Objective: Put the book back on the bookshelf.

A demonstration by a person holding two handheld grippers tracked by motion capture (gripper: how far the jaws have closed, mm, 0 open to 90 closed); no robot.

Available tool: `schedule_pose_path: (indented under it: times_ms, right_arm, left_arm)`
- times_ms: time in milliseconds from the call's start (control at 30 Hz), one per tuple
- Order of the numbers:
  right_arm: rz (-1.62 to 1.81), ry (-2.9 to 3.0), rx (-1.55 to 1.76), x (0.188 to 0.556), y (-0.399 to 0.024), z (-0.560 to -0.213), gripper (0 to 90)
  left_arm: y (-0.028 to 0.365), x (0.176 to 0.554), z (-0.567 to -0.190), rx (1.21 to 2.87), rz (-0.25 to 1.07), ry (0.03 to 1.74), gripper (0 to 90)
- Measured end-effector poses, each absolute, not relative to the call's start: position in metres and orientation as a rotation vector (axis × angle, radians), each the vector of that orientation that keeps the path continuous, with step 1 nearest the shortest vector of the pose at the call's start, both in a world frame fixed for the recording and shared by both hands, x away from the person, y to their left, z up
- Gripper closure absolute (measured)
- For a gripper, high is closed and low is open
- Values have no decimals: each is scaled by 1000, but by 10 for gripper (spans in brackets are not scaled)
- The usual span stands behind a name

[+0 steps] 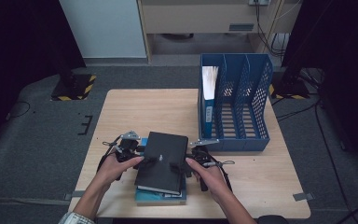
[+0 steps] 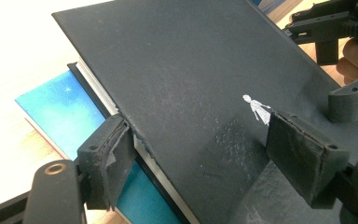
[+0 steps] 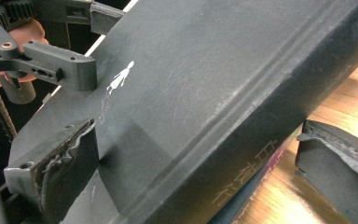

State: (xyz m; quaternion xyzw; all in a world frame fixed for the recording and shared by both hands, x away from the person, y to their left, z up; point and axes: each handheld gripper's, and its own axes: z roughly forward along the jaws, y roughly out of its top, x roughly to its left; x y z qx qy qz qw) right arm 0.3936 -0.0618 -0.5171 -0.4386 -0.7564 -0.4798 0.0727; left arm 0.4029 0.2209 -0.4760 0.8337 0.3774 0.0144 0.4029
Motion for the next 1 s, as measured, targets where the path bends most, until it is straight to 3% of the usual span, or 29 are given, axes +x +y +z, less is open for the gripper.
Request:
schedule_pose_path:
  times_ms: [833,1000]
  right_arm:
    - [-1437,-2255,-1303,399,-60,-517,4]
    - [-1446,-2342,-1284,395,-57,-502,17]
  left_arm:
    - [222,407,-474,2118,19,913,235]
    - [226,405,-463,2120,43,896,300]
